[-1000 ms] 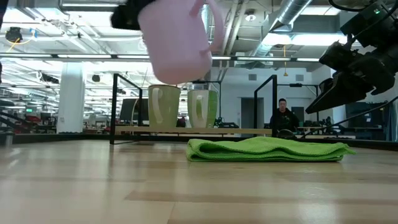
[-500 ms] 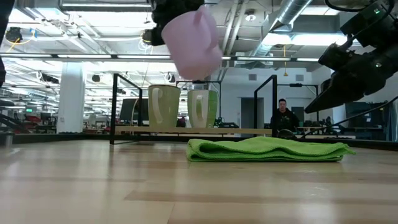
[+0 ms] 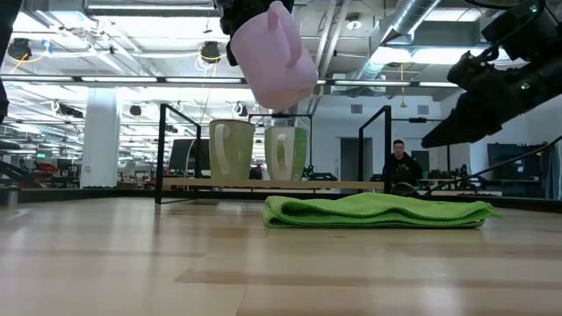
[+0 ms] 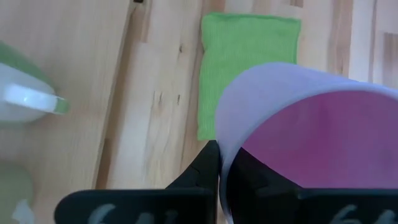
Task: Stack small to large cups/mugs on shelf
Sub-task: Put the purple mug on the shelf
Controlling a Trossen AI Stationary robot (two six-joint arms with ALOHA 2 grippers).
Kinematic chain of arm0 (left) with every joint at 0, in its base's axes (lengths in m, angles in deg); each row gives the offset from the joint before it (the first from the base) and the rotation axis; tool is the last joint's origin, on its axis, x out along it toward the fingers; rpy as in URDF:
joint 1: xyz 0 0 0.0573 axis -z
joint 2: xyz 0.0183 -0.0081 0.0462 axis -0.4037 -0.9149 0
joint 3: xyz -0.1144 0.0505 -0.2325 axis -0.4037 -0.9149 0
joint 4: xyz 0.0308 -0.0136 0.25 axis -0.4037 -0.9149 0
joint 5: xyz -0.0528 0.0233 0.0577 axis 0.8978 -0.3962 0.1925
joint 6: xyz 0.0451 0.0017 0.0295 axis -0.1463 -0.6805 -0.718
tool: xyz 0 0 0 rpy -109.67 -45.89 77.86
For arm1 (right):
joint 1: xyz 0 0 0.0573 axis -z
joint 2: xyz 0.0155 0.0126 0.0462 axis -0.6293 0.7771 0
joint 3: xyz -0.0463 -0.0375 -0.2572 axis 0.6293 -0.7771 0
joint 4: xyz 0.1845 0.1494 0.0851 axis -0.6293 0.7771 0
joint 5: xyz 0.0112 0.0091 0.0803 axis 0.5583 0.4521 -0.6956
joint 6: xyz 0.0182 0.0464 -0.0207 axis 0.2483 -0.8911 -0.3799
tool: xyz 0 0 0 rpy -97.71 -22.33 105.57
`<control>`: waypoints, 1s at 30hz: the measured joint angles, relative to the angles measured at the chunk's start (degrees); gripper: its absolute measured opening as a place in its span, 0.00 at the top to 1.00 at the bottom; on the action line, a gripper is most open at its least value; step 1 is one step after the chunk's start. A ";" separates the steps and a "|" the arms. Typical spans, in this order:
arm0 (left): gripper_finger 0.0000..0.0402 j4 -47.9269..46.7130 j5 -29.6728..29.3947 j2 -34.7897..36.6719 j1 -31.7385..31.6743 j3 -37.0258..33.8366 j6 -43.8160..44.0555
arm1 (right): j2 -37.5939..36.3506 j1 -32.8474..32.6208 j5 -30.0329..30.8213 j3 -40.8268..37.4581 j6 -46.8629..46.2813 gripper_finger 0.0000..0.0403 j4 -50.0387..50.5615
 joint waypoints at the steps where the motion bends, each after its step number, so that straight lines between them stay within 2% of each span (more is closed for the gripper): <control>1: 1.00 -0.02 -0.02 0.00 0.15 0.00 -0.38 | 0.00 0.00 0.01 0.02 -0.26 0.48 -0.32; 9: 1.00 -0.95 -1.59 -0.87 4.42 0.11 -5.53 | -0.01 -0.01 4.48 0.02 -2.32 0.48 -0.49; 19: 1.00 -1.33 -1.84 -5.46 8.22 0.02 -4.10 | 0.05 -0.01 4.75 0.04 -5.62 0.48 -2.11; 24: 1.00 -4.05 -2.87 -10.05 10.68 4.34 -3.07 | 0.17 0.00 4.75 0.06 -5.68 0.48 -2.74; 30: 1.00 -9.87 -3.43 -18.14 13.16 14.98 -3.55 | 0.52 -0.01 4.72 0.04 -5.62 0.48 -2.50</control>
